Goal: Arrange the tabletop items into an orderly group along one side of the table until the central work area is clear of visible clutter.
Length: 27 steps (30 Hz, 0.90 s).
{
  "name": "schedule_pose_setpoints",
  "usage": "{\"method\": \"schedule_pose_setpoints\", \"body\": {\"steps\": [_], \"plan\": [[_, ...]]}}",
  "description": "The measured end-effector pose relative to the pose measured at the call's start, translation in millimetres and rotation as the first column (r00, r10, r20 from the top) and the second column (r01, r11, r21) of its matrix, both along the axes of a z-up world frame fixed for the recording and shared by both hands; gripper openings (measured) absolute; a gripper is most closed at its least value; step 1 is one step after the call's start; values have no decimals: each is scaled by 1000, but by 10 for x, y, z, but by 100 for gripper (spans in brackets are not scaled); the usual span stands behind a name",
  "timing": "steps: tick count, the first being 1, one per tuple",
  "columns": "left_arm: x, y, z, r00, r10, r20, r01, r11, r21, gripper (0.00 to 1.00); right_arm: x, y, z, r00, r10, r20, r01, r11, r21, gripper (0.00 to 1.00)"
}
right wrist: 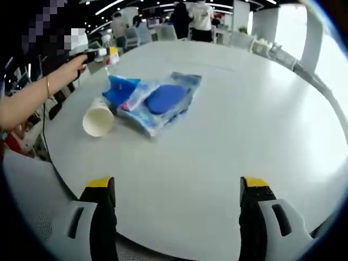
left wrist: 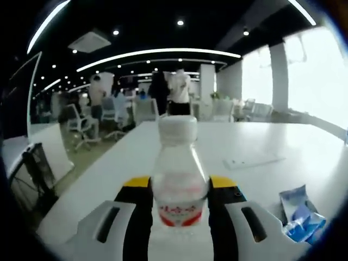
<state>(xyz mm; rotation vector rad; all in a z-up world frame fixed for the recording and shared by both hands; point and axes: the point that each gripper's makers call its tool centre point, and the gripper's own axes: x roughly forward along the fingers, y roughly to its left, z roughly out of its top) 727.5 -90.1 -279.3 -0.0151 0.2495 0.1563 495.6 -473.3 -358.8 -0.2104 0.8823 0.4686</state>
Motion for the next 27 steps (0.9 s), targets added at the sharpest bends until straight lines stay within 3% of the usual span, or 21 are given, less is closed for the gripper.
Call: {"method": "schedule_pose_setpoints", "body": {"steps": [6,15,27], "plan": [[8,-87,-31,997,-74,-1,74,996,56,36,-11,-5,-2,1000,8,1,-8,1000,-18,94],[-47,-37,-79,999,-39,1,39,999,8,36,-21,-15,-10,1000,20,-4,-20,999,-35,93],[-107,-56,-103,1000,5,-5,-5,999,38,37,-25,-25,-14,1000,26,-4,-26,999,-48,93]]}}
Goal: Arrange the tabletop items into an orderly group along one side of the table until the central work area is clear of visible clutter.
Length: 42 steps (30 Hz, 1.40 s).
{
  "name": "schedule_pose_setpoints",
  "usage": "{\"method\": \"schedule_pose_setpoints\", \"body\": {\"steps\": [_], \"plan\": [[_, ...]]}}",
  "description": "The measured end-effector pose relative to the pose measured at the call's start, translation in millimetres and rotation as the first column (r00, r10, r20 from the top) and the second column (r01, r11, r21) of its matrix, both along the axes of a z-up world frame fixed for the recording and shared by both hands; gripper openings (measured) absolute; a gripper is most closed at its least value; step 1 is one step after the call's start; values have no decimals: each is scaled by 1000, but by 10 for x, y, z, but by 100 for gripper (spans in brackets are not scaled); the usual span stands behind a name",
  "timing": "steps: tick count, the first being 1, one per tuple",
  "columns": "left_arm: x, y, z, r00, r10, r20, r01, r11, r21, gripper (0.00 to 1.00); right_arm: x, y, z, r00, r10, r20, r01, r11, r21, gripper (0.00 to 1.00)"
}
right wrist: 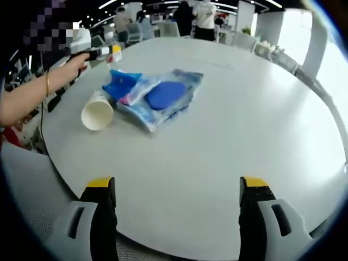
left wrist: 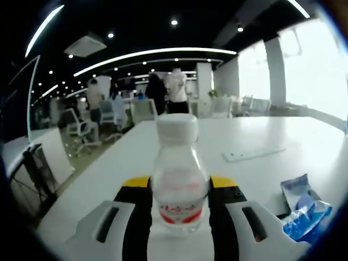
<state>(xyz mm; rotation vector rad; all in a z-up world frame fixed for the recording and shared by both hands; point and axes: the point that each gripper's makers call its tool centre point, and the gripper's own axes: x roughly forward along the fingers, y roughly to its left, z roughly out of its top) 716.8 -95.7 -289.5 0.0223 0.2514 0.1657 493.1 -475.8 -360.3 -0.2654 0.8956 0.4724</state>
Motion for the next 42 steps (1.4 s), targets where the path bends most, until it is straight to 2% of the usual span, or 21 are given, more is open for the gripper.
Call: {"method": "schedule_pose_setpoints", "body": {"steps": [6,10,11,14,18,20,21,26,32,38,42], "plan": [[10,8,-9,1000,10,-6,-10,1000,6,38,8,2,6,1000,5,4,-5,1000,0,93],[8,2,-22,1000,1,-16,-1,1000,-14,39,11,6,11,1000,8,7,-8,1000,1,94],[3,8,-11,1000,4,-14,-4,999,-40,41,12,7,13,1000,9,8,-9,1000,1,94],[2,27,29,1000,1,-15,-1,999,-45,52,19,21,28,1000,13,14,-13,1000,7,94],[-22,63,42,999,-7,-40,4,998,-70,60,19,34,38,1000,18,17,-18,1000,9,94],[-42,62,57,999,-9,-31,6,994,-113,67,18,41,40,1000,20,18,-21,1000,10,94],[-44,62,62,999,-13,-29,9,993,-115,69,16,51,46,1000,23,20,-23,1000,12,95],[-86,56,146,998,-54,-34,52,997,-60,80,16,87,67,999,34,29,-34,999,17,95],[-150,17,281,995,-100,-15,99,994,-47,98,11,124,92,998,49,37,-50,999,22,95],[-245,-11,302,988,-144,-51,142,989,-31,99,5,159,124,997,57,42,-58,998,34,95],[-309,-29,344,987,-156,-49,154,987,-40,99,12,177,142,997,63,50,-65,997,38,95]]}}
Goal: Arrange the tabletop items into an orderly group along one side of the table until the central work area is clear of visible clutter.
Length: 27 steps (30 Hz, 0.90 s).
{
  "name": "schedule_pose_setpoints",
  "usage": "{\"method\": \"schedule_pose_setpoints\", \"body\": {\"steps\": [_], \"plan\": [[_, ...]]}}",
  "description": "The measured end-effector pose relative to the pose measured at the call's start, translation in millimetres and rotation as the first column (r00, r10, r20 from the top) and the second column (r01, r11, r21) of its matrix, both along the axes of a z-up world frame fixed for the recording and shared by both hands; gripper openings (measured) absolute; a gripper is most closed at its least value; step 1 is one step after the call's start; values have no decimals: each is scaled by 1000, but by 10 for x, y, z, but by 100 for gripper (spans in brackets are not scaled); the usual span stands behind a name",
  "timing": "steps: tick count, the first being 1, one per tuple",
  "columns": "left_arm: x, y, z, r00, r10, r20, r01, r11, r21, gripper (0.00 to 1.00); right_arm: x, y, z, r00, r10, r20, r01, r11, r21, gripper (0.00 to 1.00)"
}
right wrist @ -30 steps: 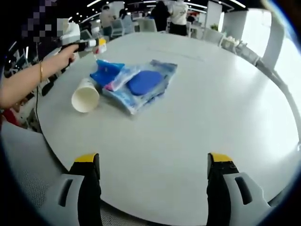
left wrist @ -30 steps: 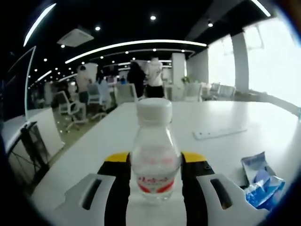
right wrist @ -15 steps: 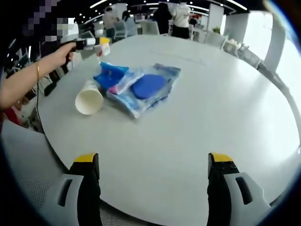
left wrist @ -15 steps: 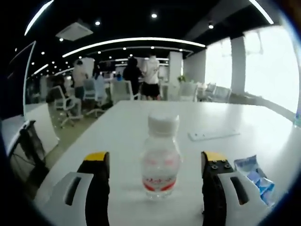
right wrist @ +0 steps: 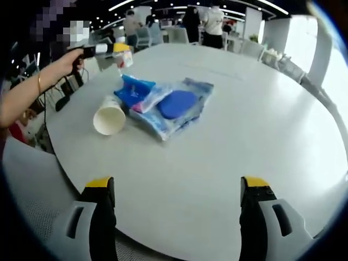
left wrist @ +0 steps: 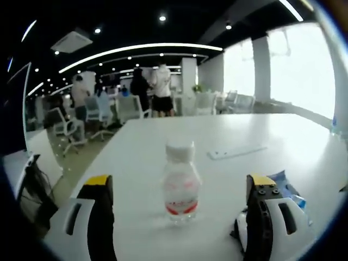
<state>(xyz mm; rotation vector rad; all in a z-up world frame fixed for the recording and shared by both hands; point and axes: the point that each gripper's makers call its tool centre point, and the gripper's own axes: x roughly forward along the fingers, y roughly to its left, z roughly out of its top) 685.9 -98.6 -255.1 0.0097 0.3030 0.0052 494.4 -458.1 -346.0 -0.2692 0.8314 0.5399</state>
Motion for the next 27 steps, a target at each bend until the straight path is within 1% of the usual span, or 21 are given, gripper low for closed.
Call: {"method": "schedule_pose_setpoints", "body": {"steps": [3,6,8,10,12,13,14,15,16,17,18,19,20,22,23,27], "plan": [[-17,7,20,1000,-8,0,8,1000,-30,99,-6,9,12,1000,2,3,-2,1000,3,95],[-50,4,18,1000,-22,-18,21,999,-31,99,-36,30,18,1000,13,1,-13,1000,5,95],[-79,-4,37,999,-35,-14,35,999,-34,99,-23,74,64,999,21,24,-22,1000,21,97],[-101,-34,25,998,-54,-20,53,998,-37,99,-11,90,81,999,30,34,-30,999,22,98],[-141,-66,2,997,-72,-35,71,997,-26,99,17,103,105,999,32,45,-33,999,29,98],[-164,-86,0,996,-83,-37,82,996,-16,99,31,111,128,998,26,49,-28,999,44,98],[-176,-102,7,995,-94,-34,94,996,-6,99,33,122,140,999,25,48,-27,998,57,98],[-179,-135,57,993,-117,0,117,993,20,99,29,142,155,999,20,42,-24,996,83,98],[-193,-153,80,992,-124,17,124,992,29,99,27,152,162,999,19,38,-22,995,96,98],[-218,-169,85,992,-124,20,124,992,27,99,27,157,169,999,20,37,-23,994,105,98],[-246,-208,92,989,-143,19,143,989,25,99,29,167,183,999,26,41,-30,993,112,98],[-260,-223,98,988,-150,20,150,988,25,99,35,174,197,998,29,48,-34,993,114,98],[-282,-242,98,987,-160,14,159,987,27,99,66,181,237,997,32,73,-40,993,113,98],[-324,-265,88,985,-174,-4,174,984,32,99,100,200,290,994,45,100,-56,992,112,99],[-359,-276,100,984,-179,-5,179,983,33,99,134,211,329,992,45,117,-59,991,118,99],[-492,-302,130,978,-208,-16,209,976,56,99,245,197,438,988,25,150,-46,989,141,99]]}}
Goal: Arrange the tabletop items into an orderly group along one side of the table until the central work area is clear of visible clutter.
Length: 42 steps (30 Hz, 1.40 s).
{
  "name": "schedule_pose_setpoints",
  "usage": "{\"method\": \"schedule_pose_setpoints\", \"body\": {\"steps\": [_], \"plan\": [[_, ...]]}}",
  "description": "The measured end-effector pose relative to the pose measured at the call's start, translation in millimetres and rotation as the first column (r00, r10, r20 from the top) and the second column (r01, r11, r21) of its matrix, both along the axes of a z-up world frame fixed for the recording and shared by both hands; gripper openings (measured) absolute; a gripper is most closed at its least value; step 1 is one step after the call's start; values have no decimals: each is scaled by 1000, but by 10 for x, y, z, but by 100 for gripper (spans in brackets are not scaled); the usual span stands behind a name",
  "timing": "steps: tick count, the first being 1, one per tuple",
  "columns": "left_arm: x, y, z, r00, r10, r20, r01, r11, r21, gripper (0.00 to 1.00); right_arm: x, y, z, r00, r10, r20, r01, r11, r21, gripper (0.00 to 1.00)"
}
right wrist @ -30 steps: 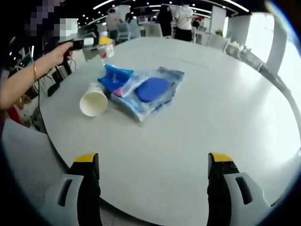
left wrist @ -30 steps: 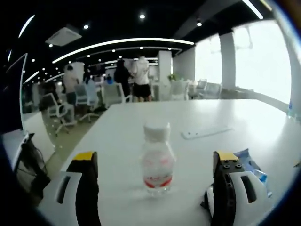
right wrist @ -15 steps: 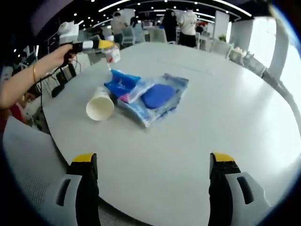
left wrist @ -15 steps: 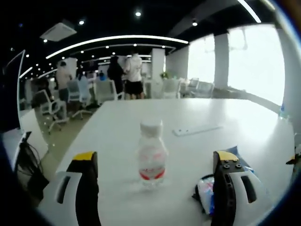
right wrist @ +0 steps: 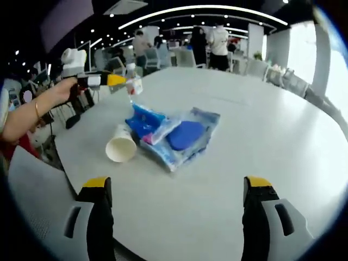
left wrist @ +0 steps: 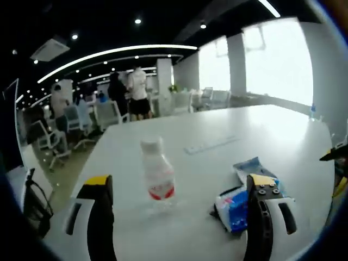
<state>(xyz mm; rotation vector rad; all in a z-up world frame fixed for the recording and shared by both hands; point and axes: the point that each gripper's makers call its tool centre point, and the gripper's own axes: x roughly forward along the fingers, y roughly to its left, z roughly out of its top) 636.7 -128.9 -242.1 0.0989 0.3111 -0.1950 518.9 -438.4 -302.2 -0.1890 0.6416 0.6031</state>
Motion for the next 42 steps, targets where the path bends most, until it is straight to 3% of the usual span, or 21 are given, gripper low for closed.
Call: {"method": "schedule_pose_setpoints", "body": {"steps": [10,15,26,31,35,38,40,42], "plan": [[-314,-89,0,998,-43,-40,42,999,-21,99,183,-80,128,999,-31,38,30,999,26,99],[-484,-167,-16,995,-83,-56,83,997,3,99,267,0,218,998,-15,61,10,997,73,99],[-786,-304,-20,991,-114,-73,113,993,-17,99,423,212,328,997,12,78,-22,991,130,99],[-873,-361,-10,989,-123,-81,122,992,-15,99,556,355,306,996,9,91,-24,987,157,98],[-980,-440,-19,985,-143,-92,143,990,-15,99,663,489,256,996,-14,87,-5,976,220,96],[-1043,-482,-33,983,-150,-102,150,989,-7,99,740,564,155,996,-22,87,3,976,219,95],[-1083,-508,-27,982,-156,-102,156,988,-10,99,754,615,57,999,-11,41,2,979,204,93],[-1105,-524,-20,982,-160,-100,159,987,-13,99,821,711,9,999,-8,51,-3,977,213,92]]}}
